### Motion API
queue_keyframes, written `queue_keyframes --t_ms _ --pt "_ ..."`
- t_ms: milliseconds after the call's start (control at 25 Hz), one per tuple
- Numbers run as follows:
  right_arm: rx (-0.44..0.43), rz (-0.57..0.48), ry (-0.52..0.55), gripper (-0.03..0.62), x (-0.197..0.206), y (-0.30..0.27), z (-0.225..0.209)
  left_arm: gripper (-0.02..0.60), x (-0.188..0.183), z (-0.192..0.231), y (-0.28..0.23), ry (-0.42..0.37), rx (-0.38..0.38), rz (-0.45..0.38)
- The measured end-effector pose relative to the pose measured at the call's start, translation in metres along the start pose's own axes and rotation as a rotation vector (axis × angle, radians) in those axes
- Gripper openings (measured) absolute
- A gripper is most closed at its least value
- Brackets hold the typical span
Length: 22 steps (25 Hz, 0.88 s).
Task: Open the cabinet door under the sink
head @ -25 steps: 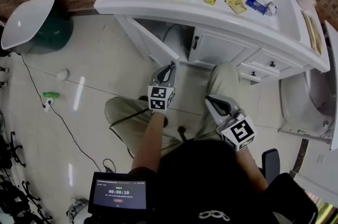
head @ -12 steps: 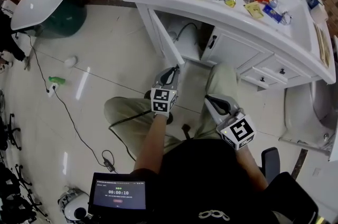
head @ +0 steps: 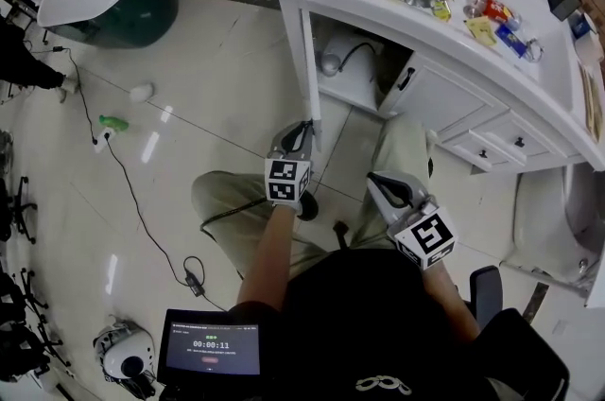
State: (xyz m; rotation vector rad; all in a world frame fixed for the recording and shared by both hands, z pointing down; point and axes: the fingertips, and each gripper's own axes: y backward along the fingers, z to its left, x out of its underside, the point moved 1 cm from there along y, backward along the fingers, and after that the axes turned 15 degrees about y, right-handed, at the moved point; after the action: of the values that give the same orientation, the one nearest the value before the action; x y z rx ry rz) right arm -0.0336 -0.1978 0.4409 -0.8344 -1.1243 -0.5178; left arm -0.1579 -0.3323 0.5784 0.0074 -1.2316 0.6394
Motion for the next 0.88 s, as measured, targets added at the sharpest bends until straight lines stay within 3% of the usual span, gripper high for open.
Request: queue_keyframes --t_ms 160,720,880 --pt "-0.026 -0.005 0.007 -0.009 -0.001 -0.01 0.008 0.049 -0.009 0.03 0.012 0.018 -0.059 -0.024" --pt "-0.048 0.007 0.015 -0.009 -0.003 -0.017 0.018 0.047 -0.027 0.083 0.031 0.03 -0.116 -0.034" --pt "-0.049 0.006 0.034 -0.009 -0.004 -0.017 0.02 0.015 -0.022 0.096 0.047 0.079 -0.177 -0.062"
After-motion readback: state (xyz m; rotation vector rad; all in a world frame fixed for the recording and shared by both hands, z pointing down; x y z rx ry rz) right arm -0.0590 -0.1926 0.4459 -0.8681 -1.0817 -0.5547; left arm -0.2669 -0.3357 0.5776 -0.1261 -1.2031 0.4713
